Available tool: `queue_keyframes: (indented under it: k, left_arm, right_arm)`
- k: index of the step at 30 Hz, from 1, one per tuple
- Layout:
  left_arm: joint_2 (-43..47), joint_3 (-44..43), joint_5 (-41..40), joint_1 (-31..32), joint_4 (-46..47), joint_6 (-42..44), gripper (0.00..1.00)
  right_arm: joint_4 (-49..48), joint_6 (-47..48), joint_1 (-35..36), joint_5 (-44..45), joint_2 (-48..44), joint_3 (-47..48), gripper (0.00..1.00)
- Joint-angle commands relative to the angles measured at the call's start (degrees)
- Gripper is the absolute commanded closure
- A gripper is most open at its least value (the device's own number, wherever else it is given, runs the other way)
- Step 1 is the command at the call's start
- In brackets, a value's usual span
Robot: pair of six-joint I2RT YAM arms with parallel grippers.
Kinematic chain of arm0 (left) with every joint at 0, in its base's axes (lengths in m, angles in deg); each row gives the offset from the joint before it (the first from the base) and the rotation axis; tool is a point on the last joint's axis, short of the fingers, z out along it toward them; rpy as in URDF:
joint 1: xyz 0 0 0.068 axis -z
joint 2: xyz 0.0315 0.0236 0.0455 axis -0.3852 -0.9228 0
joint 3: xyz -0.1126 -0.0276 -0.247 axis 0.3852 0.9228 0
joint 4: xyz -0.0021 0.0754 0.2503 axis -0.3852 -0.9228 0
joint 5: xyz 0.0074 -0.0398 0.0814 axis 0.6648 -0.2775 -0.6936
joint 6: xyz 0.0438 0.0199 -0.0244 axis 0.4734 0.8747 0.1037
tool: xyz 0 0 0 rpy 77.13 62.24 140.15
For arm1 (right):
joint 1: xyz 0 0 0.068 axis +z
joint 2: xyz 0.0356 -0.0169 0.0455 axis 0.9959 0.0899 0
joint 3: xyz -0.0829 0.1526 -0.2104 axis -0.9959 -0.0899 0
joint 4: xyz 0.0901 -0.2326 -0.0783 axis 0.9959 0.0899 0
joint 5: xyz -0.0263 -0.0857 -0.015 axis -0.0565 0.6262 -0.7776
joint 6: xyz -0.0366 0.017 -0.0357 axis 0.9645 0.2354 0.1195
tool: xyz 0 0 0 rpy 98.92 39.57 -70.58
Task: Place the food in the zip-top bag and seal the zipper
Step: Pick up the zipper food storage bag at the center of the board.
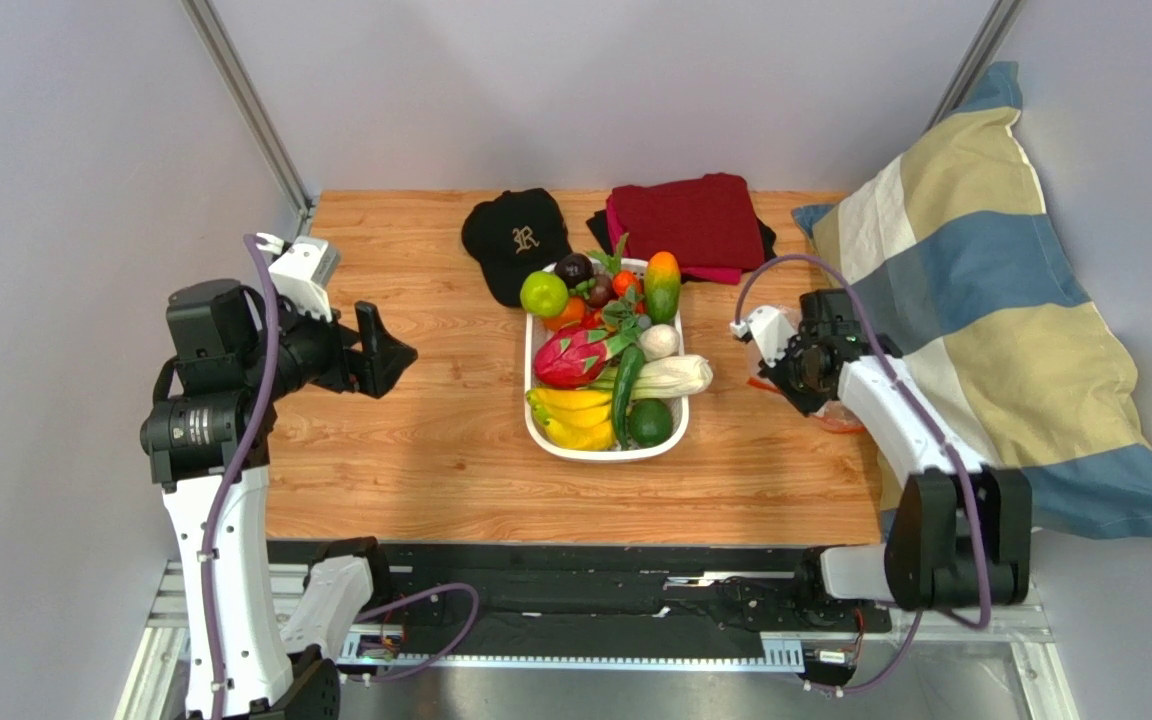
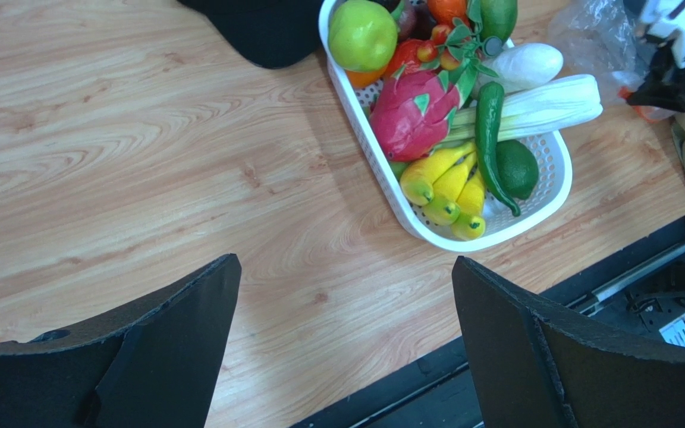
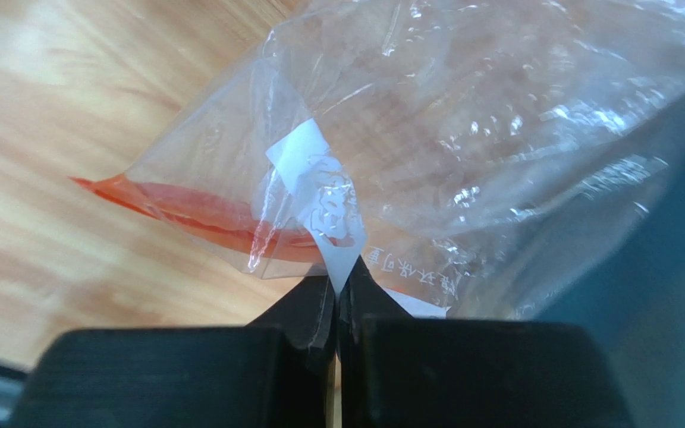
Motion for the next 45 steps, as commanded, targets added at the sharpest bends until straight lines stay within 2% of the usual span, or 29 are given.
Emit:
queue_keyframes:
  k: [1, 5, 6, 9, 11, 13, 14, 16, 17, 19, 20, 21, 23, 24, 26, 30, 34, 38, 40, 41, 42, 45]
  left_arm:
    - [1.18, -1.76, 1.74, -0.30, 2.33, -0.35, 0.03]
    - [1.61, -2.11, 3.93, -0.39, 3.56, -0.61, 0.03]
    - [1.79, -2.11, 6.20, -0.31, 3.65, 0.26, 0.03]
    - [2.66, -2.03, 10.59, -0.39, 4.00, 2.71, 0.03]
    - [3.37, -1.76, 12.80, -0.31, 4.00, 3.78, 0.05]
    - [4.34, -1.67, 14.04, -0.39, 3.83, 4.40, 0.05]
    - [4.78, -1.59, 14.13, -0.39, 3.65, 4.57, 0.07]
    - [5.57, -1.67, 13.35, -0.39, 2.51, 5.36, 0.07]
    - [5.74, -1.76, 13.25, -0.31, 1.90, 5.63, 0.08]
    - [6.01, -2.29, 13.08, -0.39, 0.58, 5.98, 0.09]
    - [6.10, -2.46, 13.08, -0.39, 0.22, 5.98, 0.09]
    - [6.45, -2.55, 12.90, -0.39, 0.13, 5.54, 0.10]
    - [6.89, -2.29, 12.73, -0.39, 0.04, 5.28, 0.11]
    - [7.41, -1.77, 12.73, -0.31, 0.31, 4.49, 0.11]
    - [8.12, -0.63, 13.51, -0.39, 1.97, 3.35, 0.13]
    - [9.61, 2.97, 15.36, -0.39, 4.96, 1.93, 0.20]
    - [10.93, 8.60, 15.28, -0.31, 8.12, 1.67, 0.23]
    - [11.90, 12.56, 9.33, -0.30, 13.92, -0.08, 0.25]
    - [11.72, 12.39, 8.25, -0.30, 17.09, 0.96, 0.26]
    - [11.55, 11.87, 7.29, -0.30, 18.05, 1.41, 0.26]
    - [10.42, 10.99, 7.28, -0.39, 17.54, 2.02, 0.26]
    - [5.68, 7.82, 10.69, -0.30, 12.55, 5.97, 0.26]
  right_arm:
    - [13.22, -3.71, -0.47, -9.17, -10.02, 11.25, 1.00]
    - [24.20, -6.26, -0.21, -22.81, -12.32, 23.31, 1.00]
    - [28.05, -6.70, -0.12, -28.84, -12.06, 26.03, 1.00]
    - [33.87, -8.89, 1.80, -36.17, -10.13, 34.48, 1.00]
    - [34.25, -13.36, 4.25, -41.71, -8.63, 38.42, 1.00]
    - [32.32, -17.06, 6.11, -46.97, -7.93, 40.11, 1.00]
    - [30.92, -22.21, 6.99, -48.92, -7.58, 40.64, 1.00]
    - [23.73, -29.60, 7.52, -53.48, -7.22, 40.91, 1.00]
    - [20.65, -37.21, 8.57, -54.73, -6.88, 40.82, 1.00]
    - [9.15, -46.82, 10.68, -57.36, -6.26, 40.03, 1.00]
    - [4.76, -51.13, 13.91, -57.46, -5.73, 39.60, 1.00]
    - [-4.16, -59.88, 15.85, -57.38, -5.38, 39.16, 1.00]
    - [-13.70, -68.09, 21.72, -55.28, -4.24, 36.61, 1.00]
    - [-22.10, -75.01, 23.41, -54.14, -3.63, 35.82, 1.00]
    - [-28.39, -80.33, 28.15, -52.46, -1.09, 34.85, 1.00]
    - [-42.78, -90.26, 32.74, -46.06, 4.01, 35.55, 1.00]
    - [-48.27, -96.42, 35.47, -40.69, 11.13, 40.81, 1.00]
    - [-52.68, -100.04, 36.52, -39.44, 20.25, 46.26, 1.00]
    - [-52.42, -97.42, 38.10, -44.70, 23.26, 49.95, 1.00]
    - [-50.76, -90.79, 38.72, -46.20, 25.01, 51.09, 1.00]
    - [-45.00, -87.51, 39.33, -47.00, 25.29, 51.98, 1.00]
    - [-43.19, -84.22, 39.69, -47.71, 24.25, 49.44, 1.00]
